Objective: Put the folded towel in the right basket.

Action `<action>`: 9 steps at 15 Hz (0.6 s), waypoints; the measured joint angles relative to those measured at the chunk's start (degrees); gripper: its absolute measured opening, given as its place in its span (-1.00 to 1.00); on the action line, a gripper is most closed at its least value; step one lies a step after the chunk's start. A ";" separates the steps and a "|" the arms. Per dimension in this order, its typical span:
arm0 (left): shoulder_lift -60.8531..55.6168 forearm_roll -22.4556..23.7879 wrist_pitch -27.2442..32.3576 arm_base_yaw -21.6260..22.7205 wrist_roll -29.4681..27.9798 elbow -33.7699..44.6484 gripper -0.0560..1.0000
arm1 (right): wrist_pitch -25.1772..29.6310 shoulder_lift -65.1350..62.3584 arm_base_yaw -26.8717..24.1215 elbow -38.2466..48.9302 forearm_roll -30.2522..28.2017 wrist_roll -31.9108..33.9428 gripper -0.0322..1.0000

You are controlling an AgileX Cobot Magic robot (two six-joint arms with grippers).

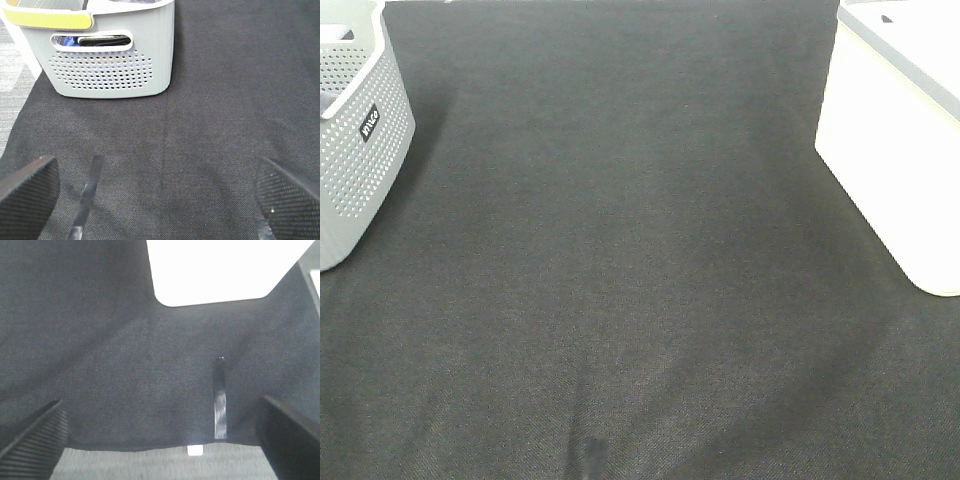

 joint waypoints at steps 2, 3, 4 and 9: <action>0.00 0.00 0.00 0.00 0.00 0.00 0.98 | 0.00 -3.55 0.00 1.60 -0.06 0.00 0.92; 0.00 0.00 0.00 0.00 0.00 0.00 0.98 | 0.00 -4.87 0.00 2.29 -0.06 0.00 0.92; 0.00 0.00 0.00 0.00 0.00 0.00 0.98 | 0.00 -6.47 0.00 3.15 -0.06 0.00 0.92; 0.00 0.00 0.00 0.00 0.00 0.00 0.98 | -0.06 -14.78 0.00 10.14 3.15 0.00 0.92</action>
